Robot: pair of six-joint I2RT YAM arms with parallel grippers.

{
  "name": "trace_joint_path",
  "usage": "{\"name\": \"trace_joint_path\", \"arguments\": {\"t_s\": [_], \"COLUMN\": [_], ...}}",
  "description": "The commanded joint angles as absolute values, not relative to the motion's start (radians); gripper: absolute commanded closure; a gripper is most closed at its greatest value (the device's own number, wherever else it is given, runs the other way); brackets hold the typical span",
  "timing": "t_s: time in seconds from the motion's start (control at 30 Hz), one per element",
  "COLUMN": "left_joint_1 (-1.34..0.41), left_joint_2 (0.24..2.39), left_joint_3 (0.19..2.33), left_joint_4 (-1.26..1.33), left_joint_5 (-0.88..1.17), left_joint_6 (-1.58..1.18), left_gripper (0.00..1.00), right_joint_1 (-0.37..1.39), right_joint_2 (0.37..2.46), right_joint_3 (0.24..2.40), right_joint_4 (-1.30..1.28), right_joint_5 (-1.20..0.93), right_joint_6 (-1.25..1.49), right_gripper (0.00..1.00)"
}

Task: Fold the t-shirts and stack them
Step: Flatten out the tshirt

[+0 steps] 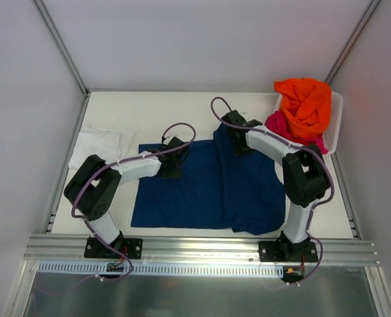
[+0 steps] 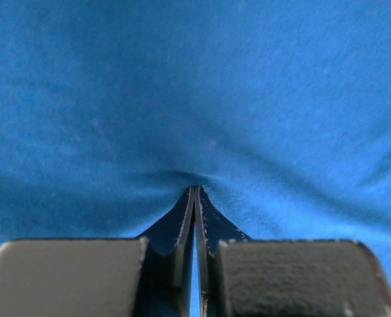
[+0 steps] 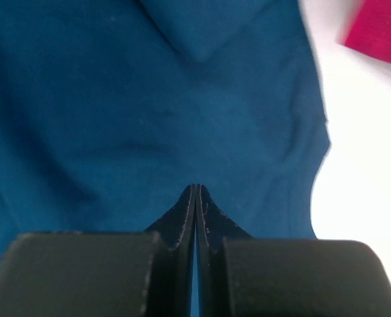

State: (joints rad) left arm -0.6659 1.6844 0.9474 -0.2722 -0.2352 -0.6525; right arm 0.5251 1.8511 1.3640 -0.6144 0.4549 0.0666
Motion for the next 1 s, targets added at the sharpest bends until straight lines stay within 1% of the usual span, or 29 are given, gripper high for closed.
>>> {"name": "trace_joint_path", "arguments": {"t_s": [0.0,0.23,0.57,0.77,0.97], "left_joint_1": [-0.658,-0.618,-0.558,-0.531,-0.496], "left_joint_2": [1.746,1.729,1.641,1.586,1.557], "left_joint_3": [0.954,0.907,0.827,0.762,0.746], "left_joint_4": [-0.295,-0.296,-0.301,-0.302,-0.305], "left_joint_5": [-0.229,-0.230,-0.239,-0.241,-0.239], "left_joint_6": [-0.673,-0.675,-0.669,-0.672,-0.652], "left_gripper": [1.00,1.00,1.00,1.00,1.00], "right_joint_1": [0.509,0.456,0.400,0.371,0.362], "right_joint_2": [1.934,2.009,1.996,1.988,1.993], "right_joint_3": [1.453,1.451,1.378,1.370,1.376], "right_joint_4": [-0.692,-0.710,-0.726,-0.735,-0.759], "right_joint_5": [0.451,0.405,0.437,0.408,0.387], "right_joint_6": [0.089,0.098,0.110,0.110,0.117], "right_gripper": [1.00,0.99,0.99,1.00,1.00]}}
